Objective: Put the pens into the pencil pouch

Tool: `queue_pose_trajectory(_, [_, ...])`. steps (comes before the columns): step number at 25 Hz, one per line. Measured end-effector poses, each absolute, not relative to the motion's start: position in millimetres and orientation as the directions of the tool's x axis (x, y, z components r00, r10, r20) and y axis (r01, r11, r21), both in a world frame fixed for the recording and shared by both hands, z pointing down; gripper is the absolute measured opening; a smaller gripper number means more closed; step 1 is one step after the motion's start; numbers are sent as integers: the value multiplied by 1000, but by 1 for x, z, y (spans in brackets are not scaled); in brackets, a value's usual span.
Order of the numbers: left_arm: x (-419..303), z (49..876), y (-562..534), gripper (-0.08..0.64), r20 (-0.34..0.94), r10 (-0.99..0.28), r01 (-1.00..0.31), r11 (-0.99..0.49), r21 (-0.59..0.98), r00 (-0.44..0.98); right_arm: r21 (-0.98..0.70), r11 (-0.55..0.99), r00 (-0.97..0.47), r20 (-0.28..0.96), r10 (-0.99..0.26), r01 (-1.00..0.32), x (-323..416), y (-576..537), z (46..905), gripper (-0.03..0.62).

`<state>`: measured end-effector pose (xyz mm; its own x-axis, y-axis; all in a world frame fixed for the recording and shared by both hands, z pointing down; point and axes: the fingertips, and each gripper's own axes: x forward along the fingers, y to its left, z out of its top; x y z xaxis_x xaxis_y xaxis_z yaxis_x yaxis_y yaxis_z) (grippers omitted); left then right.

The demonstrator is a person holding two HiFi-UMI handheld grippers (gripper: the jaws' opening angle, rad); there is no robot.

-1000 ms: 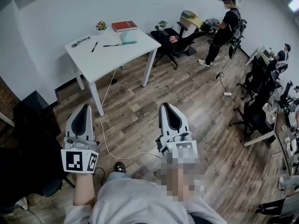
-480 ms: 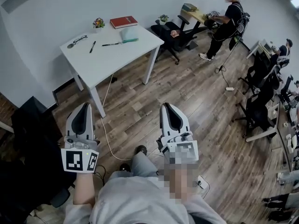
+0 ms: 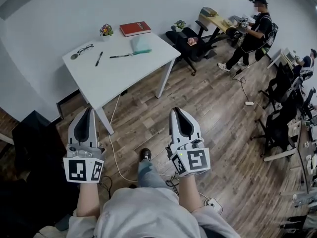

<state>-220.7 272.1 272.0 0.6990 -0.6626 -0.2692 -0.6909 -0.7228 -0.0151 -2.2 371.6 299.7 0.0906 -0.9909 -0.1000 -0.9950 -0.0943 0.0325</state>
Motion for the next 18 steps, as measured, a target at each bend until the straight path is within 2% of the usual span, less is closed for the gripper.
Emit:
queue_pose_trajectory(10, [-131, 248, 162, 26, -305, -682, -721, -692, -23, 665, 73, -40, 30, -133, -991, -997, 89, 247, 269, 43])
queue_pose_trajectory(18, [-62, 244, 115, 26, -322, -676, -725, -686, -53, 663, 64, -21, 11, -149, -989, -998, 154, 193, 270, 43])
